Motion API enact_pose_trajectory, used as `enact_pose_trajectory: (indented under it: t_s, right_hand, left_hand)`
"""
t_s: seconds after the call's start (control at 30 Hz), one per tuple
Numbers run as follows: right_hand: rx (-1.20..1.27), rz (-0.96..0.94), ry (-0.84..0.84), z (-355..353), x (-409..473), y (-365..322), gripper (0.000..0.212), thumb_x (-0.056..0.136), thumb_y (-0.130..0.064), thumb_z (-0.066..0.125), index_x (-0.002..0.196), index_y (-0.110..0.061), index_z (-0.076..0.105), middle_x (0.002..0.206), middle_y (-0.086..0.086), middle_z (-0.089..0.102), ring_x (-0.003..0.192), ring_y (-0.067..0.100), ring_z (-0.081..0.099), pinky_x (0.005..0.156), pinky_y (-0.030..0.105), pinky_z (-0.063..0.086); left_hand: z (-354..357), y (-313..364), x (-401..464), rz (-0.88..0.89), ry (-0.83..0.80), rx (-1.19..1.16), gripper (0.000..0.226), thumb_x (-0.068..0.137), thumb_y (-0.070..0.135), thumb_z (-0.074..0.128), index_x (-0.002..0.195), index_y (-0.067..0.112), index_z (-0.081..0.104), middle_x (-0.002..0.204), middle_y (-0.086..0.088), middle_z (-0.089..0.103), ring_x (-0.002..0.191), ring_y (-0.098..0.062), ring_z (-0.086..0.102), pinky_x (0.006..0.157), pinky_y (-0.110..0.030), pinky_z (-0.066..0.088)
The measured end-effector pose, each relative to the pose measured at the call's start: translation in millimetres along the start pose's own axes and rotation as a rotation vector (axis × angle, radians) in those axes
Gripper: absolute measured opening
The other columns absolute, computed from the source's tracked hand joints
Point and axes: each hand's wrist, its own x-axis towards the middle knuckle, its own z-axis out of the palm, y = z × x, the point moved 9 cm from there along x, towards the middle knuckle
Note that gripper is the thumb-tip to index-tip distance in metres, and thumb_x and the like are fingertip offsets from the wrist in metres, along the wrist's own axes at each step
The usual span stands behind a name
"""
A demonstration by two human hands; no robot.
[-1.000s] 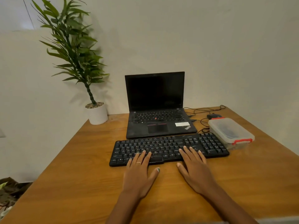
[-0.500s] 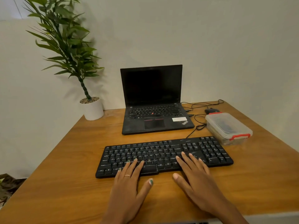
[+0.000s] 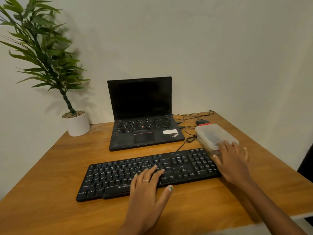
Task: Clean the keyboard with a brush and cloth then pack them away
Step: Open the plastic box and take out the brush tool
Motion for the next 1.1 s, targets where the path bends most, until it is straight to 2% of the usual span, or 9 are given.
enact_pose_trajectory:
  t_s: [0.07, 0.27, 0.43, 0.57, 0.7, 0.8, 0.93, 1.1]
  right_hand:
    - [-0.014, -0.008, 0.004, -2, -7, 2, 0.053, 0.095, -0.04, 0.043, 0.144, -0.022, 0.03, 0.151, 0.001, 0.029, 0.143, 0.026, 0.014, 0.114, 0.054, 0.007]
    - [-0.018, 0.006, 0.042, -6, -37, 6, 0.055, 0.093, -0.038, 0.046, 0.144, -0.026, 0.03, 0.152, -0.001, 0.028, 0.143, 0.022, 0.014, 0.111, 0.055, 0.013]
    - [0.038, -0.008, 0.192, -14, -62, 15, 0.049, 0.088, -0.027, 0.054, 0.136, -0.023, 0.045, 0.141, 0.002, 0.047, 0.136, 0.025, 0.03, 0.101, 0.057, 0.028]
    - [0.061, -0.008, 0.219, -8, -75, 23, 0.059, 0.079, -0.02, 0.066, 0.134, -0.023, 0.044, 0.138, 0.004, 0.05, 0.132, 0.026, 0.034, 0.095, 0.06, 0.037]
    - [0.045, -0.038, 0.273, -11, -76, 24, 0.054, 0.078, -0.021, 0.057, 0.131, -0.023, 0.044, 0.135, 0.006, 0.053, 0.127, 0.032, 0.045, 0.088, 0.058, 0.044]
    - [0.086, -0.062, 0.284, -10, -75, 24, 0.067, 0.071, -0.012, 0.078, 0.129, -0.022, 0.046, 0.132, 0.007, 0.057, 0.124, 0.034, 0.049, 0.081, 0.057, 0.05]
    - [0.162, -0.084, 0.352, -14, -78, 27, 0.068, 0.064, -0.006, 0.082, 0.126, -0.018, 0.056, 0.131, 0.006, 0.058, 0.127, 0.029, 0.039, 0.075, 0.051, 0.055]
    - [0.197, -0.108, 0.419, -18, -82, 28, 0.068, 0.059, -0.001, 0.084, 0.123, -0.015, 0.062, 0.128, 0.005, 0.06, 0.126, 0.029, 0.045, 0.075, 0.044, 0.055]
  left_hand:
    - [5, 13, 8, 0.026, -0.017, -0.01, 0.062, 0.092, 0.072, 0.024, 0.148, 0.047, 0.015, 0.157, 0.023, 0.006, 0.142, -0.001, 0.001, 0.114, -0.03, -0.008]
    - [21, 55, 29, 0.134, -0.033, -0.06, 0.057, 0.095, 0.063, 0.033, 0.147, 0.043, 0.026, 0.158, 0.016, 0.012, 0.143, -0.006, 0.007, 0.116, -0.034, -0.004]
    - [32, 94, 62, 0.225, -0.027, -0.056, 0.056, 0.096, 0.059, 0.037, 0.147, 0.036, 0.03, 0.158, 0.009, 0.021, 0.143, -0.011, 0.016, 0.118, -0.039, 0.003]
    - [35, 126, 96, 0.295, 0.037, -0.054, 0.059, 0.097, 0.05, 0.043, 0.149, 0.029, 0.028, 0.157, 0.004, 0.026, 0.142, -0.016, 0.025, 0.117, -0.041, 0.013]
    - [45, 159, 138, 0.315, 0.004, -0.048, 0.059, 0.098, 0.046, 0.042, 0.151, 0.022, 0.029, 0.158, 0.001, 0.025, 0.143, -0.019, 0.025, 0.117, -0.042, 0.016]
    - [57, 171, 165, 0.268, -0.098, -0.026, 0.055, 0.101, 0.041, 0.036, 0.151, 0.019, 0.031, 0.159, -0.003, 0.025, 0.143, -0.024, 0.026, 0.117, -0.045, 0.017]
    - [66, 180, 193, 0.206, -0.162, -0.091, 0.043, 0.101, 0.026, 0.036, 0.142, 0.018, 0.045, 0.14, -0.01, 0.052, 0.123, -0.028, 0.049, 0.102, -0.041, 0.038]
    - [79, 176, 211, 0.146, -0.146, -0.107, 0.04, 0.101, 0.019, 0.037, 0.136, 0.021, 0.054, 0.132, -0.009, 0.058, 0.115, -0.027, 0.054, 0.091, -0.038, 0.044]
